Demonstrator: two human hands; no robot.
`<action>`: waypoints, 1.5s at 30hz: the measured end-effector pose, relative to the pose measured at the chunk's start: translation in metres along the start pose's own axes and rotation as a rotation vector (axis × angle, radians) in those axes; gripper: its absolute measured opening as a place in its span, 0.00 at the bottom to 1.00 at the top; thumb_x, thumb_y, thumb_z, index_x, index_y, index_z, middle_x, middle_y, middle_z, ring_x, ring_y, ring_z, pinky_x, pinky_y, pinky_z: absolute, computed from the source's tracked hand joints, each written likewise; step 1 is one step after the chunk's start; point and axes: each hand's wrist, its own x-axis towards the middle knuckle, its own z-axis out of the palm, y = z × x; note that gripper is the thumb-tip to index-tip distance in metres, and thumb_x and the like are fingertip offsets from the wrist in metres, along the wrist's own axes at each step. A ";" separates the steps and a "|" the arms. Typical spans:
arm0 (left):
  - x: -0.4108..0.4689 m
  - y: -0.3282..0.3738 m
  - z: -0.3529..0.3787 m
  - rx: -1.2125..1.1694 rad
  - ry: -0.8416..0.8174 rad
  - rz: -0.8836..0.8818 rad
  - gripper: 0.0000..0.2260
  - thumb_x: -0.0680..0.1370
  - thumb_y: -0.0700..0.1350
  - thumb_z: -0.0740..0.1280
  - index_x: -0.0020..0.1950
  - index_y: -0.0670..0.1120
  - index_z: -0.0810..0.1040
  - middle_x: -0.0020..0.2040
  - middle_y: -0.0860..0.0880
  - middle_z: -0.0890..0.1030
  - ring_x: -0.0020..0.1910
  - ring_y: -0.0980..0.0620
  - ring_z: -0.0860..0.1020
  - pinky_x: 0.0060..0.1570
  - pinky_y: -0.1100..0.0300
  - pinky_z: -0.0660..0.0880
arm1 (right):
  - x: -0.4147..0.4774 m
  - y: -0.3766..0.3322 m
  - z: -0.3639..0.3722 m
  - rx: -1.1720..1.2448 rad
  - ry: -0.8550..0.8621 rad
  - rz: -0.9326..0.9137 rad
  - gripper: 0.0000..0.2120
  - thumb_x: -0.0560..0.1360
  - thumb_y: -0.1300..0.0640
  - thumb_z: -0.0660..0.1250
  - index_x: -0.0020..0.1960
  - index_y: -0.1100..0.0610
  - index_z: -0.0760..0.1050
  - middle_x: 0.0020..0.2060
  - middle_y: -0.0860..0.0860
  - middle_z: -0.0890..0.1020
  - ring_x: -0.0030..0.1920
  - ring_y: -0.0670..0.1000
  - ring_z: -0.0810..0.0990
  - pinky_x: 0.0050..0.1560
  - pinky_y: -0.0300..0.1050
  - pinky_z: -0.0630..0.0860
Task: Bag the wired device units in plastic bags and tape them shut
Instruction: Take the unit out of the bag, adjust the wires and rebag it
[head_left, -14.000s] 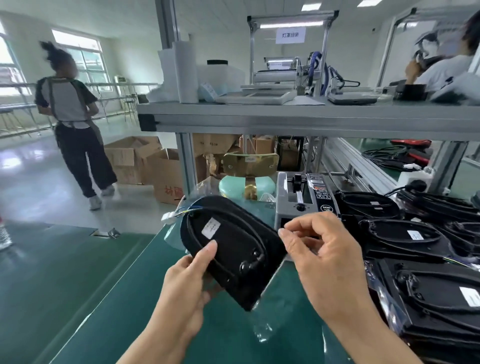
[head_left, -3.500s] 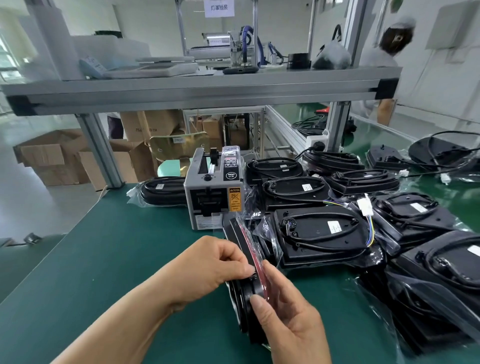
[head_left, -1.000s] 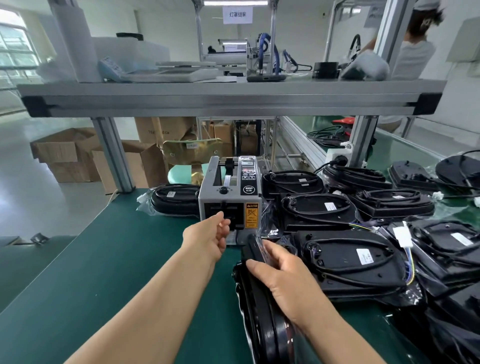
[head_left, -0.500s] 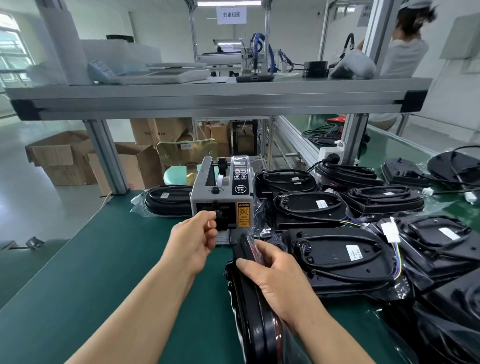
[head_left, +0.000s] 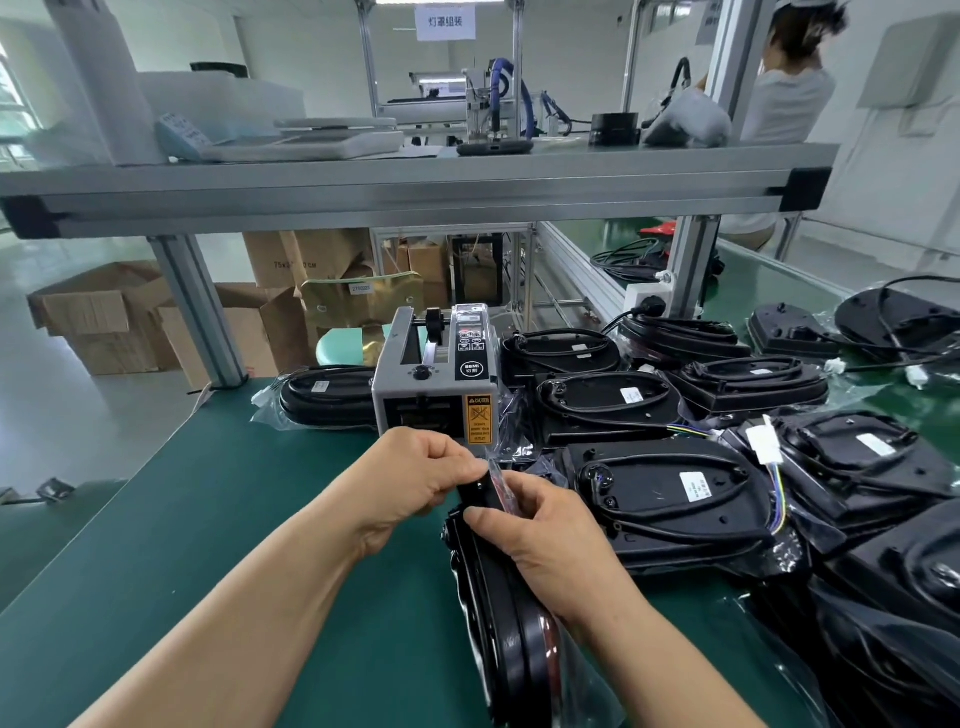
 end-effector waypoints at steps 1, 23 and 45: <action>0.001 0.000 0.000 -0.008 0.004 -0.005 0.10 0.76 0.43 0.73 0.35 0.46 0.79 0.25 0.52 0.68 0.24 0.57 0.61 0.25 0.66 0.58 | 0.000 0.000 0.000 0.004 -0.001 -0.002 0.12 0.70 0.54 0.75 0.53 0.51 0.82 0.45 0.54 0.87 0.48 0.58 0.86 0.54 0.60 0.82; 0.010 -0.018 0.010 -0.049 0.152 0.068 0.10 0.75 0.42 0.74 0.34 0.44 0.79 0.21 0.57 0.70 0.19 0.62 0.65 0.21 0.70 0.64 | -0.003 -0.003 0.000 0.052 0.000 -0.021 0.08 0.73 0.58 0.74 0.52 0.51 0.82 0.45 0.57 0.86 0.49 0.62 0.85 0.53 0.63 0.81; 0.008 -0.030 0.019 -0.142 0.204 -0.050 0.08 0.71 0.50 0.77 0.43 0.48 0.81 0.28 0.58 0.78 0.24 0.62 0.72 0.23 0.69 0.67 | -0.003 -0.004 -0.001 -0.026 0.006 -0.048 0.12 0.73 0.56 0.75 0.55 0.49 0.82 0.43 0.48 0.87 0.45 0.49 0.86 0.47 0.43 0.82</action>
